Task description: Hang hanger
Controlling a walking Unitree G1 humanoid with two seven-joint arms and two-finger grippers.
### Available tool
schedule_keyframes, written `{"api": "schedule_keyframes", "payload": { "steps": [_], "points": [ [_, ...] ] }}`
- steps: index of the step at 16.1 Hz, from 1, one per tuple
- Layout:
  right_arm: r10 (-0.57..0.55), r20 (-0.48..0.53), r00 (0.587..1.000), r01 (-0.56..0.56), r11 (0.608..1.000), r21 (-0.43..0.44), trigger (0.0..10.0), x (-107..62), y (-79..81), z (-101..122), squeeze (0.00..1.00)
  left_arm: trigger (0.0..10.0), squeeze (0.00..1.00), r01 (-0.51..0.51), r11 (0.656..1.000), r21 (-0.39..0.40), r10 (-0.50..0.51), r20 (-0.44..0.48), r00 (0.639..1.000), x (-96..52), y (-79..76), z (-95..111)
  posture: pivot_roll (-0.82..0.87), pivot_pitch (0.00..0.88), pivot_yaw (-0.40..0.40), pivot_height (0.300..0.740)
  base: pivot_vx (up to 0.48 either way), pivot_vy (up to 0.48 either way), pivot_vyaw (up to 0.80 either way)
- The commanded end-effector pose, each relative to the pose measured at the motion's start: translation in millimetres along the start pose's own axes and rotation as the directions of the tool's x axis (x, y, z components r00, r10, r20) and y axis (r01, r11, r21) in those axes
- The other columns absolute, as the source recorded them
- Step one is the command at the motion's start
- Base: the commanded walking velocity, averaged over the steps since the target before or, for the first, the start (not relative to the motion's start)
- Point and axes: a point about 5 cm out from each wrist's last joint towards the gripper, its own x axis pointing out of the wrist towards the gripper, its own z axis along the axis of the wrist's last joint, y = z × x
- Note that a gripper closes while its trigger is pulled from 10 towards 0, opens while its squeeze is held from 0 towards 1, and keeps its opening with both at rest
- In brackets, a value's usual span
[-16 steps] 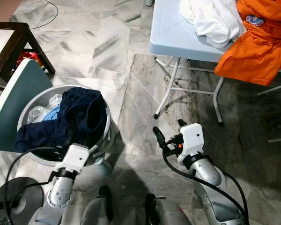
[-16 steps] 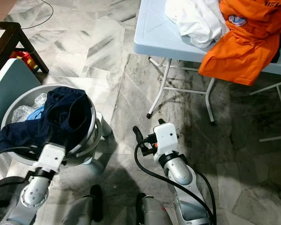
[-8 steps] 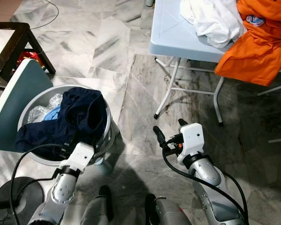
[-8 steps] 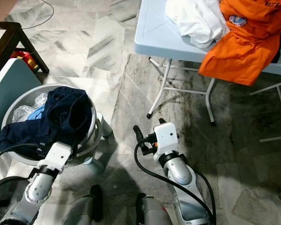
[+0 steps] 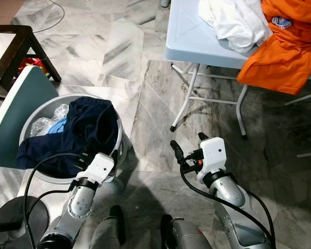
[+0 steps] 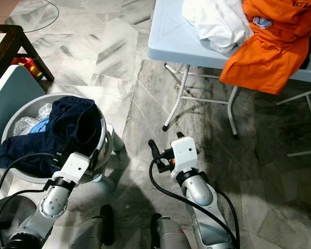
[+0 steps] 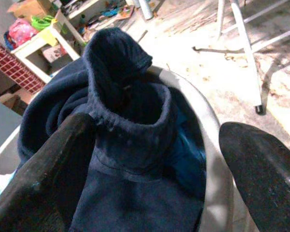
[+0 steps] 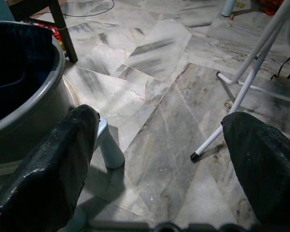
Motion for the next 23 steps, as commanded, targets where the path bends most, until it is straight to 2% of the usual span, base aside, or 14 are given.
{"api": "schedule_keyframes", "payload": {
  "steps": [1,5,12,13,14,15,19,21,23],
  "points": [
    [-0.007,-0.012,1.0,0.007,1.0,0.007,10.0,-3.5,0.7,-4,0.0,10.0,0.0,0.015,1.0,0.015,-0.015,-0.039,0.999,-5.6,-4.3,-8,-0.09,0.308,-0.036,0.74,0.0,0.0,0.0],
    [-0.01,-0.012,1.0,0.01,1.0,0.006,10.0,-4.2,0.1,-4,0.0,10.0,0.0,-0.006,1.0,0.023,0.008,-0.084,0.996,2.0,-1.8,-12,-0.1,0.313,-0.037,0.74,0.0,0.0,0.0],
    [-0.021,-0.02,1.0,0.021,1.0,0.009,10.0,-10.0,0.7,-5,0.0,10.0,0.0,-0.027,0.999,0.043,0.032,-0.109,0.994,20.2,9.9,-10,-0.13,0.332,-0.035,0.74,0.0,0.0,0.0],
    [-0.027,-0.023,0.999,0.027,1.0,0.009,10.0,-11.4,-0.4,-5,0.0,4.8,0.0,-0.024,0.999,0.039,0.029,-0.112,0.993,23.6,11.0,-9,-0.14,0.336,-0.035,0.74,0.0,0.0,0.0],
    [-0.029,-0.023,0.999,0.029,1.0,0.009,10.0,-11.8,-0.9,-6,0.0,1.4,0.0,-0.022,0.999,0.039,0.026,-0.119,0.993,25.1,11.2,-10,-0.14,0.336,-0.035,0.74,0.0,0.0,0.0],
    [-0.031,-0.024,0.999,0.031,0.999,0.008,10.0,-12.2,-0.8,-5,0.0,0.0,0.0,-0.016,0.999,0.041,0.022,-0.134,0.991,27.8,11.9,-10,-0.15,0.338,-0.033,0.74,0.0,0.0,0.0],
    [-0.034,-0.033,0.999,0.035,0.999,0.032,10.0,-17.5,-1.8,-6,0.0,0.0,0.0,0.003,0.999,0.051,0.005,-0.155,0.988,31.9,13.3,-11,-0.17,0.341,-0.018,0.74,0.0,0.0,0.0],
    [0.08,-0.064,0.995,-0.075,0.994,0.076,10.0,-22.9,10.6,-12,0.0,0.0,0.0,0.012,0.999,0.049,-0.004,-0.16,0.987,31.3,12.6,-12,-0.17,0.341,-0.015,0.74,0.0,0.0,0.0],
    [0.132,-0.082,0.988,-0.125,0.988,0.091,10.0,-25.3,16.3,-14,0.0,0.0,0.0,0.015,0.999,0.046,-0.008,-0.161,0.987,30.6,11.3,-12,-0.16,0.338,-0.017,0.74,0.0,0.0,0.0]
  ]
}}
